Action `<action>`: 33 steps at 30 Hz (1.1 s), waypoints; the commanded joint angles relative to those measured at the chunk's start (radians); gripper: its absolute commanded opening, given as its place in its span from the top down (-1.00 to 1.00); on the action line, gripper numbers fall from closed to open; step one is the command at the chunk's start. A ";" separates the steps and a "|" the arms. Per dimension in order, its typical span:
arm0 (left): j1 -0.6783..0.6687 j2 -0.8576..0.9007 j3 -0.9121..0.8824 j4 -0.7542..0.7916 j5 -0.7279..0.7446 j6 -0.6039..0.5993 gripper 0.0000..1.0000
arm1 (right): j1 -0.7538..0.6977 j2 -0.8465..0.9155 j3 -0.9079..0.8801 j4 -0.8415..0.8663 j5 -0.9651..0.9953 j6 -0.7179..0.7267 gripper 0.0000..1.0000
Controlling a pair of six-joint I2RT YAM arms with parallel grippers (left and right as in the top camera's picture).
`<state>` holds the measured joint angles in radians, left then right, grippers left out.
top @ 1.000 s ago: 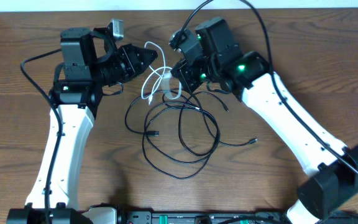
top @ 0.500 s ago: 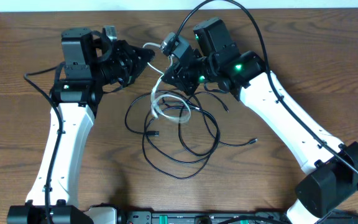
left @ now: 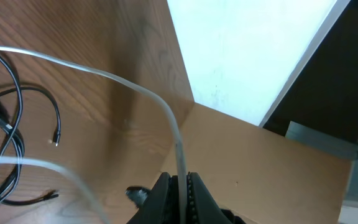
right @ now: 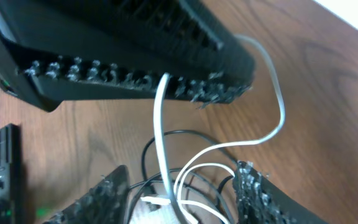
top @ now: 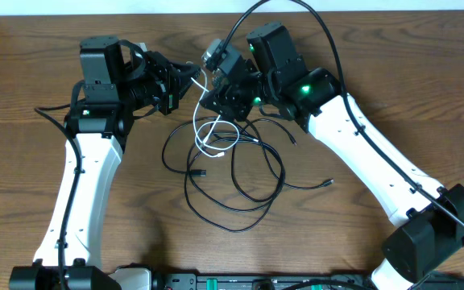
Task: Untangle cables
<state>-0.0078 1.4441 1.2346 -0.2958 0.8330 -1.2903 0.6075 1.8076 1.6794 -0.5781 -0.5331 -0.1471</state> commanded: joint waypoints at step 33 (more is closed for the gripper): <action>0.002 0.013 0.013 -0.171 -0.352 0.452 -0.61 | -1.066 -0.187 0.007 0.106 0.325 0.371 0.97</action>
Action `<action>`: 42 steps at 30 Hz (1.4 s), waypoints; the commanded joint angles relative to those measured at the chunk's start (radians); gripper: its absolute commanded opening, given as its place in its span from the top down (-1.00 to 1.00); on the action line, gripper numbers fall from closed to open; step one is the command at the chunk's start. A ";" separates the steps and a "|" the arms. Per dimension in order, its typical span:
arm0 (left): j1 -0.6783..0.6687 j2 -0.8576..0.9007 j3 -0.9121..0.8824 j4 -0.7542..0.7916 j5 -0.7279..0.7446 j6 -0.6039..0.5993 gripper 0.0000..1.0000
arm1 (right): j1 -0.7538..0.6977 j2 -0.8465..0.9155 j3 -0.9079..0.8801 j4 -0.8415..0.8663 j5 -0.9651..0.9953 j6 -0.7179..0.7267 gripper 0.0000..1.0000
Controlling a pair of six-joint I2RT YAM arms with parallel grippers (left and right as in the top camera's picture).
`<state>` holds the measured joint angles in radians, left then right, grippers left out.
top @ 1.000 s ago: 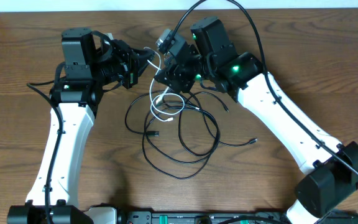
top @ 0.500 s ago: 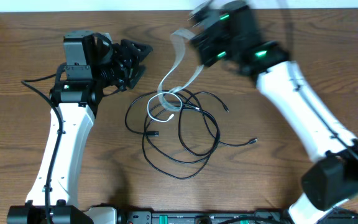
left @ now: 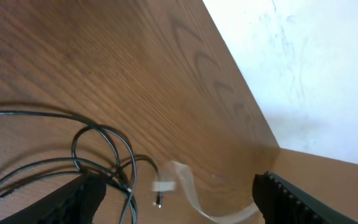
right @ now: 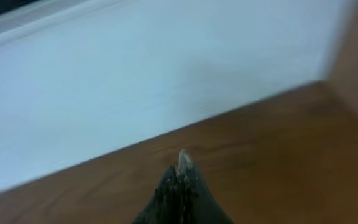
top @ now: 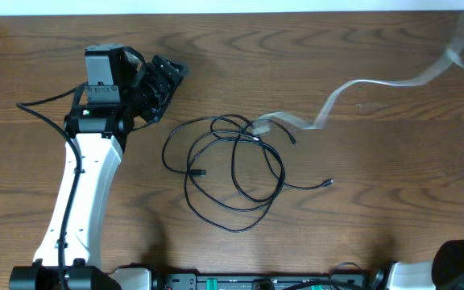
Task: Untangle cables
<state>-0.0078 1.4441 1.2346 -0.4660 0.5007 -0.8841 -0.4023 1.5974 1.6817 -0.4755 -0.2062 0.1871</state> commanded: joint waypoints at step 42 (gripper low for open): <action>-0.126 0.069 -0.003 -0.032 -0.050 0.481 -0.48 | -0.047 0.303 0.007 0.006 -0.130 -0.068 -0.98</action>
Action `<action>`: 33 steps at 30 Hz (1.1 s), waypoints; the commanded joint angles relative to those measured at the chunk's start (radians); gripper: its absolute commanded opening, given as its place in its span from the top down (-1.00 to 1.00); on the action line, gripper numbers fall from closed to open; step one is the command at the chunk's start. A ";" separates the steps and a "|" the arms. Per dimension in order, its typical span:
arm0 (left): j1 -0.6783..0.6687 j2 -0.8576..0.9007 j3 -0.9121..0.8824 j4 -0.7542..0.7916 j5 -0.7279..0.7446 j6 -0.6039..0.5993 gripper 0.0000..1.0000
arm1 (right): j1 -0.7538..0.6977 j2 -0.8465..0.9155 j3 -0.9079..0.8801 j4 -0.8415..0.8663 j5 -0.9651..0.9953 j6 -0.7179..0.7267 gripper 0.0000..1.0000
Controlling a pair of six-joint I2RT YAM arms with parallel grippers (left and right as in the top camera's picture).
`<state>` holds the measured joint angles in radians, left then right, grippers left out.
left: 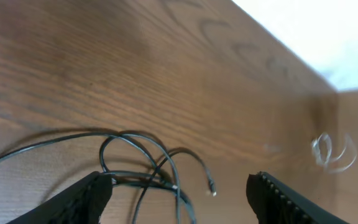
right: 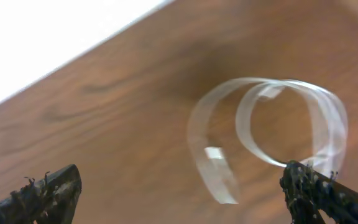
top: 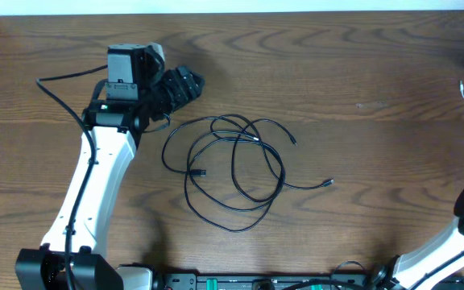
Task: Untangle cables
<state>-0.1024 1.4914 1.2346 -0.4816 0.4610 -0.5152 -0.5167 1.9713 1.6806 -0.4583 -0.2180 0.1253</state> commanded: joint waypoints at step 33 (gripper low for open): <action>-0.080 0.417 -0.020 -0.143 -0.204 0.658 -0.42 | 0.500 -0.077 0.007 -0.235 -0.046 -0.007 -0.98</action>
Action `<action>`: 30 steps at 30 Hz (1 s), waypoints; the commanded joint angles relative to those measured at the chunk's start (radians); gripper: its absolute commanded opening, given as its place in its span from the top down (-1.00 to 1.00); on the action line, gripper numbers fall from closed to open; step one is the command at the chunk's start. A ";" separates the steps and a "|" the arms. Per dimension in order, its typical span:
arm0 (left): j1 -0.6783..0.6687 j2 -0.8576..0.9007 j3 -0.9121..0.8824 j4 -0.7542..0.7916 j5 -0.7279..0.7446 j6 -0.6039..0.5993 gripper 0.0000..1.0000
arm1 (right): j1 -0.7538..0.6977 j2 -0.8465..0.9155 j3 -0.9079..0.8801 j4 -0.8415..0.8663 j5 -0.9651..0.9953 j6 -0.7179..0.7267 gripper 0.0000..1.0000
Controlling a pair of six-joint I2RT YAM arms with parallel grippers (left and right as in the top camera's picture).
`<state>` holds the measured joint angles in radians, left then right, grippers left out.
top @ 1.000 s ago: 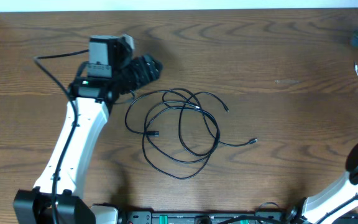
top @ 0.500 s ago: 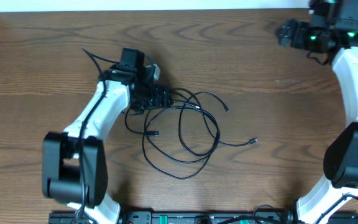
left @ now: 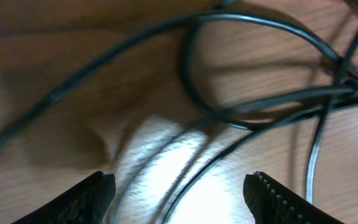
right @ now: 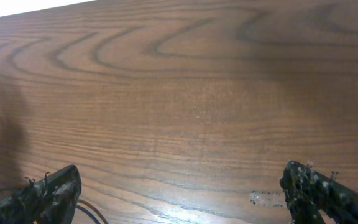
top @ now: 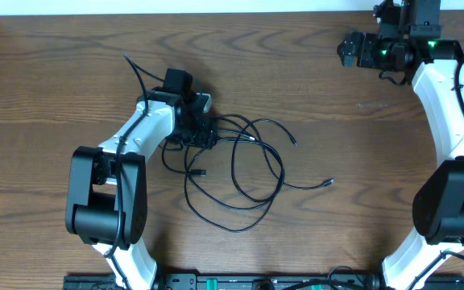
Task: Untangle cables
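Note:
The black cable lies in loose overlapping loops at the table's middle. My left gripper is low over the left part of the tangle. In the left wrist view it is open, with a black strand on the wood between its fingers. The white cable shows as a thin curl at the far right edge, apart from the black one. My right gripper is up at the back right. It is open over bare wood with nothing in it.
The wooden table runs out to a white wall along the back. A black rail with green parts lies along the front edge. Both white arms reach in from the front corners.
My left gripper was open above and left of the tangle; it is now low on the tangle's left loops. My right gripper was open at the far right by the white cable; it is now further left.
First my left gripper was shut on the white cable over the tangle, with the right one open around it. Then the left was open and the right, shut on the white cable, was far right. Later the white cable lay released at the right edge, separate from the black one.

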<state>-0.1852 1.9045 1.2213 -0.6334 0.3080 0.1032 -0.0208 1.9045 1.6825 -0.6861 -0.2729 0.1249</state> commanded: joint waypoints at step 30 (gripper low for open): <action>-0.008 -0.007 -0.085 0.024 -0.051 -0.123 0.85 | 0.054 -0.010 0.005 -0.045 0.001 -0.006 -0.98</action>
<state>-0.1875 1.8980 1.1446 -0.6079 0.2638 0.0502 0.0101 1.9045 1.6825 -0.7238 -0.2695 0.1249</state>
